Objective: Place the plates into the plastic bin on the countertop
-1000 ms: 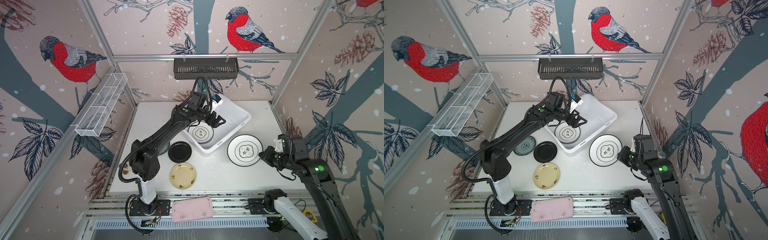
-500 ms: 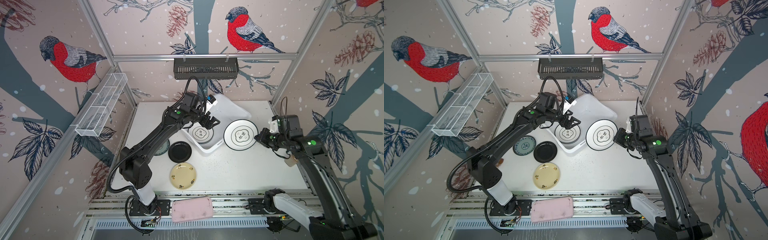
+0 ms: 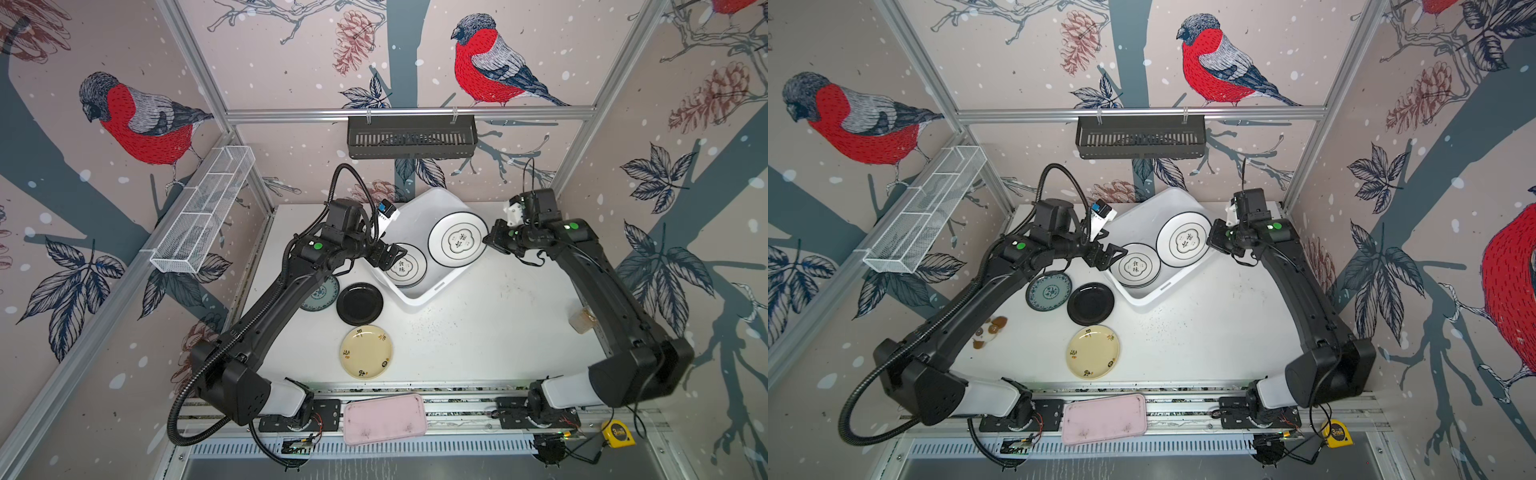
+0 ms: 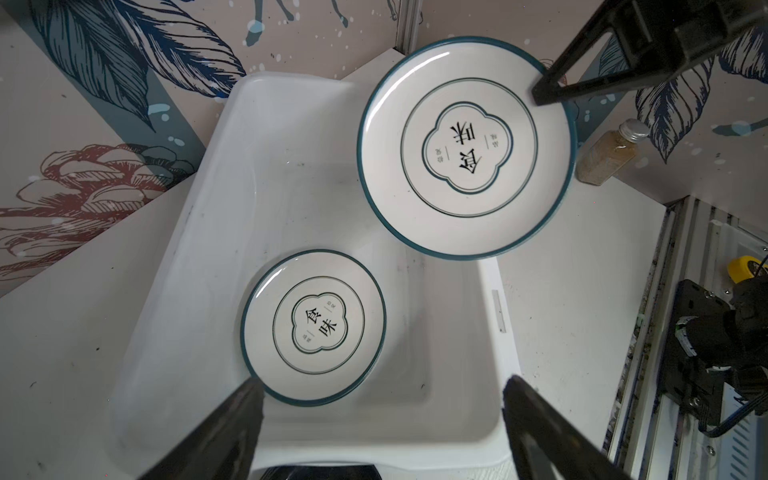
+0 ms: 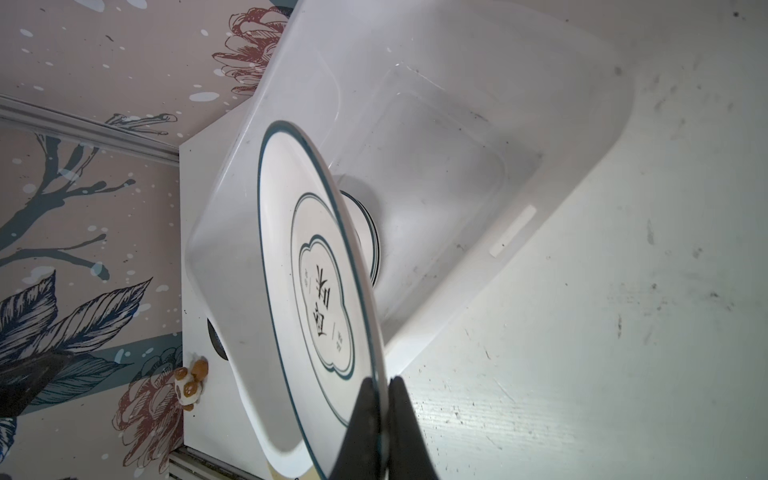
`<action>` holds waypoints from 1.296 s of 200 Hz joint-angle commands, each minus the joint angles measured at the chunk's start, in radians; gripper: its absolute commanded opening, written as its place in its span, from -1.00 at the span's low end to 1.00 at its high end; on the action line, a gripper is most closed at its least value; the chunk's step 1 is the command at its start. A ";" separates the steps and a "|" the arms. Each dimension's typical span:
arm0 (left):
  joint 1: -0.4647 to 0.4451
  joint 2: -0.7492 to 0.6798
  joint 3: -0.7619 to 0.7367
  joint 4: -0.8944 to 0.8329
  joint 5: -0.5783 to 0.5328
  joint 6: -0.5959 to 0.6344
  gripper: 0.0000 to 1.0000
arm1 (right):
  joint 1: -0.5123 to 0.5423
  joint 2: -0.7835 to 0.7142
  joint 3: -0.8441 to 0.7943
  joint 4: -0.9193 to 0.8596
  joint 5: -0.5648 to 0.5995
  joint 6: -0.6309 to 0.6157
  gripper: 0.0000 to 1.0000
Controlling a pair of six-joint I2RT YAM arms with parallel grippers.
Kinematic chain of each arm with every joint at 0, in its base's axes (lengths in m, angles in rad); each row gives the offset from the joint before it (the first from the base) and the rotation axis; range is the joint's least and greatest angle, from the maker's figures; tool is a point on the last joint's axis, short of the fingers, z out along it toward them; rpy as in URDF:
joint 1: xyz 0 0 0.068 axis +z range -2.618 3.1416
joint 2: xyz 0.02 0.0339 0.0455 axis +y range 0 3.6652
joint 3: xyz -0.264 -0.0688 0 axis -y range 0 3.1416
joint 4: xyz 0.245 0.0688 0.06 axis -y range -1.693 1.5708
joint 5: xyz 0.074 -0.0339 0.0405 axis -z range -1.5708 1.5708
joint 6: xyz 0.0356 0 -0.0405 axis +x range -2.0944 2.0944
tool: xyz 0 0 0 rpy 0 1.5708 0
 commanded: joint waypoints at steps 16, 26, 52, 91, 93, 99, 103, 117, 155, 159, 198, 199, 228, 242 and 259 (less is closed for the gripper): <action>0.019 -0.046 -0.046 0.016 -0.043 0.002 0.80 | 0.049 0.141 0.100 0.103 -0.060 -0.115 -1.00; 0.019 -0.051 -0.052 0.022 -0.048 0.001 0.80 | 0.061 0.183 0.123 0.116 -0.074 -0.129 -1.00; 0.019 -0.051 -0.054 0.030 -0.049 -0.002 0.80 | 0.070 0.273 0.157 0.148 -0.105 -0.141 -1.00; 0.021 -0.040 -0.048 0.033 -0.046 -0.017 0.80 | 0.072 0.387 0.216 0.136 -0.124 -0.193 -1.00; 0.021 -0.039 -0.048 0.033 -0.044 -0.018 0.80 | 0.072 0.392 0.218 0.136 -0.124 -0.195 -1.00; 0.021 -0.037 -0.045 0.035 -0.043 -0.023 0.80 | 0.073 0.406 0.222 0.136 -0.124 -0.202 -1.00; 0.021 -0.034 -0.044 0.035 -0.042 -0.025 0.80 | 0.072 0.415 0.227 0.135 -0.125 -0.206 -1.00; 0.021 -0.029 -0.038 0.035 -0.039 -0.027 0.80 | 0.074 0.441 0.237 0.140 -0.136 -0.223 -1.00; 0.021 -0.012 -0.028 0.039 -0.053 -0.018 0.80 | 0.074 0.512 0.260 0.132 -0.146 -0.260 -1.00; 0.021 -0.012 -0.027 0.039 -0.053 -0.018 0.80 | 0.075 0.521 0.262 0.130 -0.147 -0.264 -0.99; 0.021 0.003 -0.007 0.032 -0.051 -0.011 0.80 | 0.075 0.599 0.306 0.128 -0.187 -0.283 -0.99; 0.021 0.003 -0.005 0.032 -0.052 -0.011 0.80 | 0.076 0.601 0.306 0.127 -0.188 -0.283 -1.00; 0.021 0.015 0.004 0.033 -0.054 -0.007 0.80 | 0.076 0.645 0.343 0.098 -0.209 -0.301 -0.99; 0.020 0.020 0.005 0.036 -0.050 -0.010 0.80 | 0.076 0.665 0.356 0.081 -0.218 -0.310 -0.99; 0.021 0.026 0.005 0.038 -0.044 -0.009 0.80 | 0.075 0.678 0.359 0.079 -0.231 -0.315 -0.99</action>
